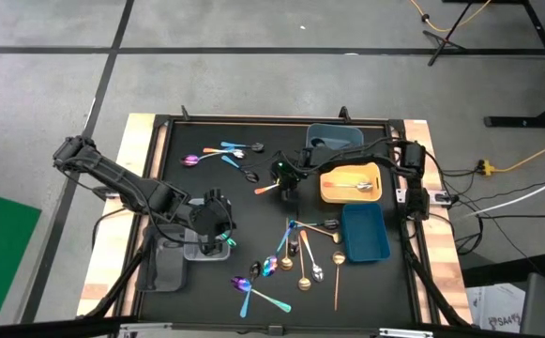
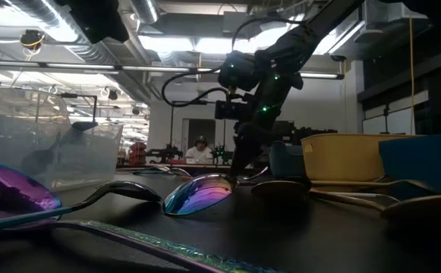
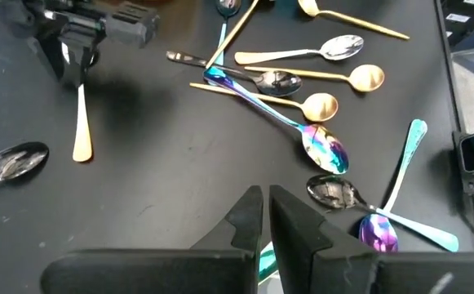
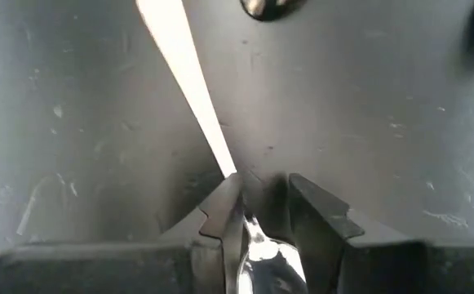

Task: Sort silverware by color (type)
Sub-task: Put the orange spoon into the yellow bin

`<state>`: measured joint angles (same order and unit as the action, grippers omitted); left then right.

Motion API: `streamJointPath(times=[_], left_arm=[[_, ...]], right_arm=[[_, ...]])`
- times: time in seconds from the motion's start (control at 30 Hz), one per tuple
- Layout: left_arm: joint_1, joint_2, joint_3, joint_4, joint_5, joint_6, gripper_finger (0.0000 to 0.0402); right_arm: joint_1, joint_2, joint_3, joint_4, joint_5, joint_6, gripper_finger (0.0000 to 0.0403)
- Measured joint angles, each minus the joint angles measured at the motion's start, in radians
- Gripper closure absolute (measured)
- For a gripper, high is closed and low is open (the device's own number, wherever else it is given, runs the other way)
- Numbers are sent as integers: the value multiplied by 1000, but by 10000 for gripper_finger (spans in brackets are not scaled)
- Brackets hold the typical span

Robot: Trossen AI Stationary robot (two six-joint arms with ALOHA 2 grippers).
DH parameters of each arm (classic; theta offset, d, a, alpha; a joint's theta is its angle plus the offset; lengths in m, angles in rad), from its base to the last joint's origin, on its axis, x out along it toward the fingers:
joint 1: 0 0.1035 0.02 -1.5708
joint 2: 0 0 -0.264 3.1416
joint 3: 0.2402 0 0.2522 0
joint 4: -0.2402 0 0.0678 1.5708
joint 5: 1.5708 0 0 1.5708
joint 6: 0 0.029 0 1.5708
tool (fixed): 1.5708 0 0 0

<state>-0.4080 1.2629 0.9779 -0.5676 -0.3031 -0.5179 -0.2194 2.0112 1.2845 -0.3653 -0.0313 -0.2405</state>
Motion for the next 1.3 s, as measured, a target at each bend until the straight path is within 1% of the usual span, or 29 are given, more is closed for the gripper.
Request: streamJointPath(times=[0.17,0.73,0.87,1.1,1.17,1.3], left_arm=[[0,0,0,8,1,0,383],[0,0,0,11,0,-3,383],[0,0,0,11,0,-3,383],[0,0,0,11,0,-4,383],[0,0,0,11,0,-4,383],[0,0,0,11,-2,-3,383]], right_arm=[[2,16,1,9,-30,0,306],[3,20,-1,7,-41,0,309],[3,20,-2,6,-41,0,331],[3,20,-2,4,-41,-1,393],[3,20,-2,4,-41,-1,399],[3,20,-2,1,-41,-2,396]])
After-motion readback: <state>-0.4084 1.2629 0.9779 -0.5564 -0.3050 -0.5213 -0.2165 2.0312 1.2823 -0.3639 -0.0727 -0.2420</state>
